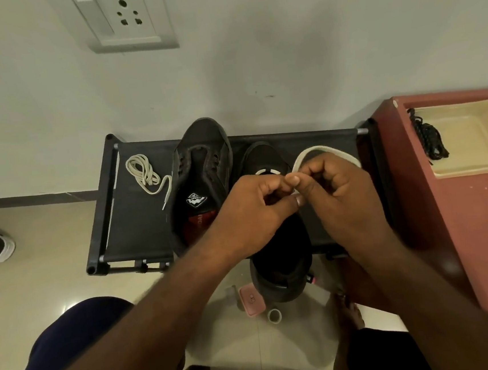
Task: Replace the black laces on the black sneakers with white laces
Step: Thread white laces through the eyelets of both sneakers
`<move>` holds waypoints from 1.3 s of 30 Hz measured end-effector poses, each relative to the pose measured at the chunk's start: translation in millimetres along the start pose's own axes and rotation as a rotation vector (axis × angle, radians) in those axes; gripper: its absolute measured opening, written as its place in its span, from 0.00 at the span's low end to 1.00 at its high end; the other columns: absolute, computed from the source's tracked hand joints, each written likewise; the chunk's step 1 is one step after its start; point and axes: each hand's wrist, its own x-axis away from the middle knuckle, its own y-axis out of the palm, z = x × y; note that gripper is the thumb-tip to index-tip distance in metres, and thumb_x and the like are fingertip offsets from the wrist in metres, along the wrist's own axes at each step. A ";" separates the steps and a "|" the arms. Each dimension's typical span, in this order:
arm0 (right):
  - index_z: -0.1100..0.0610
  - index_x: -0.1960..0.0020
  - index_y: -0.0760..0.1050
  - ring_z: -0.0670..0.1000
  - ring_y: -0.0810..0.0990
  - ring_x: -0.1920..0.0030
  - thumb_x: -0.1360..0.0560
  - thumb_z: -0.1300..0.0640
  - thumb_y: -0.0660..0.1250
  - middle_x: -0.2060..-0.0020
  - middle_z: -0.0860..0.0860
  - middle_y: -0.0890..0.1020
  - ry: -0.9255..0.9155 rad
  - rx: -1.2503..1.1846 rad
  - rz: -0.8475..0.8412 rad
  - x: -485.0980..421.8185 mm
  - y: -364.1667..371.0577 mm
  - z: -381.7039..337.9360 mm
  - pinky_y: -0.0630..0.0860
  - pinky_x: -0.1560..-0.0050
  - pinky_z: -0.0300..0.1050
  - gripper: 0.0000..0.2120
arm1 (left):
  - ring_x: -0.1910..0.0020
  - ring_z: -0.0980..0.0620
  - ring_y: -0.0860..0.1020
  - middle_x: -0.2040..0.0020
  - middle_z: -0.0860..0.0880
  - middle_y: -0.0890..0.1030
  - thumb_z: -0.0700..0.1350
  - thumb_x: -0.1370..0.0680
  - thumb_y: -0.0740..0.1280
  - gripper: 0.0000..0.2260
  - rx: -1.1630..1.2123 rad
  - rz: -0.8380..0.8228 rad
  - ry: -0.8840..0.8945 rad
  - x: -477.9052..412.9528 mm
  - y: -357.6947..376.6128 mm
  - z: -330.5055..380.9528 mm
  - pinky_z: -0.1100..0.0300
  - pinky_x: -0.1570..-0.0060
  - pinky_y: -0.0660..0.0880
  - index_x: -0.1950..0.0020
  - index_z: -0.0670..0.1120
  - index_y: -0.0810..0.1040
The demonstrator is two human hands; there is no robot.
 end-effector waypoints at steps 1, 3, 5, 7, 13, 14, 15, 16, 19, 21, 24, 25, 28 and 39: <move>0.52 0.56 0.78 0.44 0.81 0.62 0.23 0.55 0.71 0.66 0.45 0.81 0.032 -0.037 0.009 -0.7 1.6 -1.3 0.74 0.61 0.31 0.04 | 0.55 0.45 0.83 0.57 0.43 0.84 0.41 0.22 0.69 0.05 -0.005 0.022 0.000 -0.1 1.3 0.2 0.45 0.50 0.79 0.52 0.40 0.83; 0.51 0.56 0.76 0.46 0.81 0.64 0.23 0.52 0.70 0.65 0.46 0.81 0.036 -0.051 0.022 -1.3 3.3 -3.4 0.76 0.64 0.34 0.05 | 0.56 0.47 0.83 0.59 0.45 0.84 0.40 0.23 0.70 0.04 -0.016 0.068 0.003 -0.6 3.3 -0.7 0.47 0.51 0.79 0.54 0.40 0.84; 0.50 0.56 0.75 0.48 0.81 0.63 0.24 0.49 0.69 0.64 0.47 0.81 0.011 -0.028 0.022 -1.2 4.1 -4.6 0.77 0.64 0.37 0.06 | 0.58 0.48 0.83 0.60 0.46 0.84 0.39 0.23 0.70 0.04 -0.038 0.102 0.005 -1.1 4.7 -2.6 0.48 0.53 0.80 0.55 0.40 0.84; 0.49 0.56 0.76 0.47 0.81 0.61 0.25 0.47 0.69 0.64 0.46 0.81 -0.024 -0.002 0.010 -0.1 3.7 -4.8 0.77 0.63 0.37 0.06 | 0.60 0.48 0.83 0.62 0.47 0.84 0.39 0.23 0.70 0.04 -0.058 0.127 0.008 -1.2 5.5 -5.0 0.46 0.55 0.80 0.56 0.41 0.84; 0.58 0.52 0.79 0.46 0.81 0.56 0.22 0.51 0.67 0.59 0.48 0.82 -0.204 0.140 -0.015 -1.8 -1.3 0.2 0.78 0.50 0.40 0.10 | 0.62 0.46 0.82 0.64 0.45 0.83 0.44 0.22 0.70 0.08 -0.079 0.175 -0.015 -0.2 1.4 -4.8 0.44 0.58 0.79 0.59 0.44 0.84; 0.58 0.51 0.80 0.45 0.81 0.55 0.22 0.53 0.66 0.58 0.48 0.82 -0.220 0.146 -0.028 -1.6 -2.5 0.6 0.78 0.51 0.38 0.09 | 0.61 0.46 0.82 0.63 0.45 0.83 0.45 0.22 0.70 0.08 -0.089 0.176 -0.019 -0.3 -0.9 -4.1 0.45 0.57 0.79 0.59 0.44 0.84; 0.58 0.49 0.80 0.45 0.81 0.54 0.22 0.54 0.66 0.57 0.48 0.82 -0.226 0.147 -0.048 -1.7 -3.1 0.5 0.77 0.52 0.36 0.08 | 0.61 0.47 0.82 0.63 0.46 0.83 0.46 0.22 0.70 0.08 -0.109 0.165 -0.019 -0.6 -3.5 -3.4 0.45 0.56 0.79 0.58 0.44 0.84; 0.58 0.48 0.80 0.45 0.81 0.54 0.22 0.54 0.66 0.56 0.48 0.81 -0.228 0.155 -0.066 -1.6 -3.6 0.5 0.77 0.53 0.35 0.09 | 0.60 0.47 0.82 0.62 0.46 0.83 0.46 0.22 0.69 0.08 -0.133 0.140 -0.018 -0.8 -5.6 -2.5 0.45 0.55 0.79 0.57 0.44 0.84; 0.58 0.45 0.81 0.43 0.79 0.53 0.21 0.55 0.65 0.54 0.47 0.81 -0.240 0.235 -0.076 -1.8 -2.8 1.7 0.74 0.52 0.29 0.09 | 0.59 0.45 0.81 0.61 0.45 0.83 0.42 0.21 0.68 0.07 -0.156 0.050 -0.022 -0.6 -10.1 -0.4 0.43 0.54 0.78 0.55 0.45 0.84; 0.59 0.43 0.81 0.41 0.77 0.51 0.20 0.59 0.65 0.51 0.48 0.80 -0.257 0.299 -0.073 -2.0 -0.9 2.2 0.72 0.50 0.27 0.09 | 0.57 0.44 0.82 0.60 0.44 0.84 0.41 0.20 0.67 0.07 -0.154 0.016 -0.027 0.3 -12.8 -0.2 0.42 0.52 0.78 0.53 0.45 0.85; 0.59 0.42 0.82 0.41 0.76 0.51 0.21 0.62 0.65 0.50 0.49 0.80 -0.301 0.382 -0.115 -1.3 -0.6 0.7 0.71 0.49 0.26 0.10 | 0.57 0.42 0.82 0.59 0.45 0.84 0.42 0.20 0.67 0.07 -0.160 -0.005 -0.051 2.1 -14.7 0.7 0.41 0.52 0.78 0.54 0.49 0.84; 0.59 0.42 0.82 0.41 0.76 0.52 0.21 0.62 0.66 0.51 0.50 0.81 -0.310 0.396 -0.140 -1.4 -1.2 -0.5 0.72 0.50 0.26 0.10 | 0.57 0.43 0.82 0.59 0.45 0.84 0.41 0.20 0.67 0.07 -0.156 -0.008 -0.064 2.2 -15.2 0.8 0.43 0.52 0.79 0.54 0.50 0.84; 0.57 0.41 0.82 0.43 0.78 0.53 0.22 0.58 0.66 0.51 0.49 0.81 -0.260 0.386 -0.244 -2.3 -3.6 -4.9 0.73 0.52 0.29 0.12 | 0.58 0.52 0.83 0.59 0.49 0.84 0.40 0.22 0.69 0.06 -0.163 0.003 -0.078 2.2 -16.9 -1.6 0.52 0.52 0.80 0.53 0.49 0.83; 0.62 0.53 0.78 0.39 0.72 0.77 0.18 0.62 0.62 0.77 0.41 0.75 0.353 -0.277 -0.360 -2.4 -7.5 -21.3 0.66 0.75 0.28 0.09 | 0.48 0.61 0.77 0.45 0.56 0.79 0.43 0.24 0.72 0.21 -0.485 0.122 0.084 -2.8 -17.9 -10.1 0.68 0.46 0.76 0.32 0.51 0.75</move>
